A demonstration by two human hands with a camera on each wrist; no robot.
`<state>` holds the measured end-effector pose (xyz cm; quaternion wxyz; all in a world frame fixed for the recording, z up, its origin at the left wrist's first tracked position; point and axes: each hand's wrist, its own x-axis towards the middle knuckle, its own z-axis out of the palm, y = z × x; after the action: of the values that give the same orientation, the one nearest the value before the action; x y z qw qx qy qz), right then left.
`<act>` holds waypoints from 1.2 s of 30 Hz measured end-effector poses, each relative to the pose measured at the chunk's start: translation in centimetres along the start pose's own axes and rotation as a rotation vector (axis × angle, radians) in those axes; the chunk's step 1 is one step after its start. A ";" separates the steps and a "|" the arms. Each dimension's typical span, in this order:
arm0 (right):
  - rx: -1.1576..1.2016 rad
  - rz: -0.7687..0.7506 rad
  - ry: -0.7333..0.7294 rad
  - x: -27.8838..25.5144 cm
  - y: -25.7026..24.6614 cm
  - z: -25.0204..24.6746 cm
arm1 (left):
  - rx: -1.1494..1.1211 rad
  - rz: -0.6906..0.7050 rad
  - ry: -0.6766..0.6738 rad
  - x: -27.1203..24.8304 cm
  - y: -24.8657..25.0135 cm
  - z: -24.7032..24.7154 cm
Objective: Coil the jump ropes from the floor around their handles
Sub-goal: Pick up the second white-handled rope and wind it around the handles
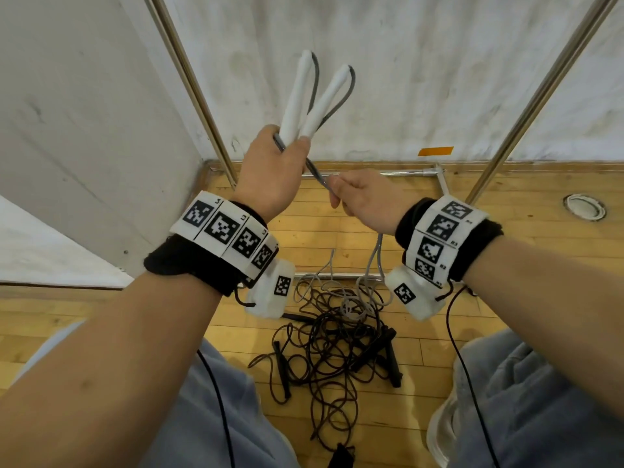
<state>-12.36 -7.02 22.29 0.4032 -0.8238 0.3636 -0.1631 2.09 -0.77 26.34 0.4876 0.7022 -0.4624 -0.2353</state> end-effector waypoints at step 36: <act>0.140 0.080 0.127 -0.8 -2.9 -2.7 | 0.415 -0.026 -0.256 0.0 -3.3 2.3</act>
<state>-13.09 -6.69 26.20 0.4422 -0.7665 0.4085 -0.2237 1.72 -1.50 22.42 0.2673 0.7578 -0.5497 -0.2285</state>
